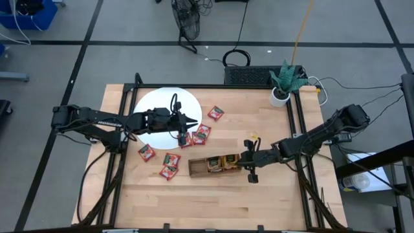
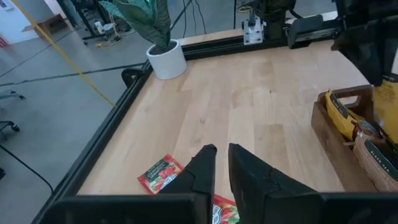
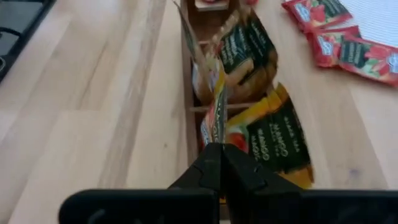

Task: Pick & Place Tea
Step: Put the yellow tea bag into the right section of the wooden organizer

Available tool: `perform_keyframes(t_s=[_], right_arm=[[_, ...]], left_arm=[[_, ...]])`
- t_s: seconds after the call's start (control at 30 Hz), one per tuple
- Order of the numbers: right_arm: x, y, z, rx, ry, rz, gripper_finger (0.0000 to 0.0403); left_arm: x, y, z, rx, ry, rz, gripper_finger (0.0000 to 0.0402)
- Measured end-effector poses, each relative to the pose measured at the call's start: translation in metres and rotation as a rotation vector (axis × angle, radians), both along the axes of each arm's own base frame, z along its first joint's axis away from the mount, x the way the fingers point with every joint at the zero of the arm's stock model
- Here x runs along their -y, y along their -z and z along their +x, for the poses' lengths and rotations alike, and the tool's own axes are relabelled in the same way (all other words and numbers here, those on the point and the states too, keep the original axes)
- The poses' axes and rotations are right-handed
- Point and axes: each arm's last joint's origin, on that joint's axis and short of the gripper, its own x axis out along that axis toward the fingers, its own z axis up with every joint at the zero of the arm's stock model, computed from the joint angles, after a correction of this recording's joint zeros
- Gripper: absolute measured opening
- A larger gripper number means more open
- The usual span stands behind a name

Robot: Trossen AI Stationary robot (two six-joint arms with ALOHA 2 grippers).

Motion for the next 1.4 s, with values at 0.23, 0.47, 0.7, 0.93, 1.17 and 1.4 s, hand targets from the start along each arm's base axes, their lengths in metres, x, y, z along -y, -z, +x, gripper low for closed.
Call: perform_keyframes(t_s=[0.23,0.47,0.7,0.93,1.17,1.4], right_arm=[[0.001,-0.003,-0.001,-0.047,0.023,-0.036,0.0000],[0.000,-0.029,0.006,-0.130,0.046,-0.082,0.0000],[-0.002,-0.039,0.012,-0.193,0.013,-0.057,0.0000],[0.001,-0.021,0.029,-0.323,0.012,-0.072,0.0000],[-0.001,-0.013,0.039,-0.368,0.000,-0.070,0.0000],[-0.001,-0.015,0.039,-0.350,0.019,-0.047,0.0014]], left_arm=[[0.000,0.000,0.000,-0.001,0.001,0.003,0.0038],[0.000,0.000,0.000,-0.005,0.007,0.021,0.0023],[0.000,0.000,0.000,-0.010,0.008,0.022,0.0006],[0.000,0.001,0.000,-0.013,0.008,0.021,0.0017],[0.000,0.001,0.000,-0.014,0.005,0.014,0.0049],[0.000,0.001,0.000,-0.019,0.005,0.013,0.0057]])
